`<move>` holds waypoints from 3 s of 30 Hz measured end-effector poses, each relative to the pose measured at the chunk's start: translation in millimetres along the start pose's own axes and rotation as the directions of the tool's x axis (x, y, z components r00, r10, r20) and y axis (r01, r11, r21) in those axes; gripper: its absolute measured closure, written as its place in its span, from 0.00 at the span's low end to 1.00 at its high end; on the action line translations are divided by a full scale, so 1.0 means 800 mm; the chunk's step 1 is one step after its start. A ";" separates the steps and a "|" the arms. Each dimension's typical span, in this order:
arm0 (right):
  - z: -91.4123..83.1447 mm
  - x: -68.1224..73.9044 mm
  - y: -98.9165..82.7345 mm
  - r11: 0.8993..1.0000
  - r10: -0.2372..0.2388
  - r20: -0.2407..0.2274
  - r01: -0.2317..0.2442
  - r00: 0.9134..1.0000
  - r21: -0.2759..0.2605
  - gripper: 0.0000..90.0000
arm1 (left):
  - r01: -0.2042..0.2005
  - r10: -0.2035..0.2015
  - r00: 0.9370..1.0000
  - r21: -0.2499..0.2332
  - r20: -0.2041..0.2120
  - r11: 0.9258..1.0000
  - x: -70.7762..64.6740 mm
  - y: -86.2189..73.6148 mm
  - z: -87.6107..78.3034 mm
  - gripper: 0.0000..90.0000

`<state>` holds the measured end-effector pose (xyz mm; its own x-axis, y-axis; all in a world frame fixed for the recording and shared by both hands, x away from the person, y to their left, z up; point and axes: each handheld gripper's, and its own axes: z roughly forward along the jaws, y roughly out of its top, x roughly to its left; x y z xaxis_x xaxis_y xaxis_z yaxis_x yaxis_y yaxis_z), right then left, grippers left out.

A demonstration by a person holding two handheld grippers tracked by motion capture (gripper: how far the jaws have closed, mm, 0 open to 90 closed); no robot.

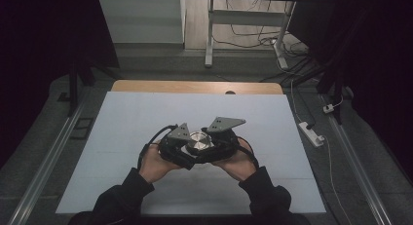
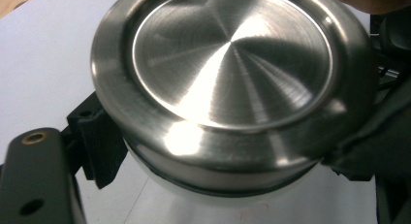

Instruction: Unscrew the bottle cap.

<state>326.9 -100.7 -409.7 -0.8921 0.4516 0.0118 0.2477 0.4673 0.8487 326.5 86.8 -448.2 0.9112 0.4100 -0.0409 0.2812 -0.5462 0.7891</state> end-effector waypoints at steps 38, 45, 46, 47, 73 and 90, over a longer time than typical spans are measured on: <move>-0.002 -0.003 0.002 0.999 0.022 0.022 -0.021 1.000 -0.034 0.10 | 0.022 -0.022 0.999 -0.016 -0.027 1.000 0.006 -0.007 -0.005 0.18; 0.004 0.002 -0.001 0.999 -0.033 -0.023 0.032 0.999 -0.018 0.22 | -0.025 0.025 0.999 0.001 0.033 1.000 0.005 -0.007 -0.005 0.18; 0.003 0.000 -0.001 0.999 -0.032 -0.044 0.031 0.999 -0.015 0.22 | -0.025 0.026 0.998 -0.008 0.057 1.000 0.006 -0.007 -0.006 0.18; 0.002 -0.001 -0.001 0.999 -0.032 -0.067 0.031 0.997 -0.018 0.22 | -0.025 0.027 0.996 -0.017 0.081 1.000 0.007 -0.007 -0.006 0.18; -0.020 -0.007 0.005 0.998 -0.028 -0.049 0.025 0.998 -0.053 0.12 | 0.017 -0.017 1.000 -0.023 0.005 1.000 0.012 -0.009 -0.017 0.18; -0.012 0.001 0.001 0.994 -0.103 -0.163 0.095 0.981 -0.058 0.22 | -0.081 0.090 0.977 -0.055 0.194 0.995 0.007 -0.007 -0.019 0.18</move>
<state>322.9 -107.7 -404.1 -0.9626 0.2707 0.0102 0.1395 0.4631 0.8753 325.5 103.8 -443.7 0.9738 0.2100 -0.0875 0.1896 -0.5366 0.8223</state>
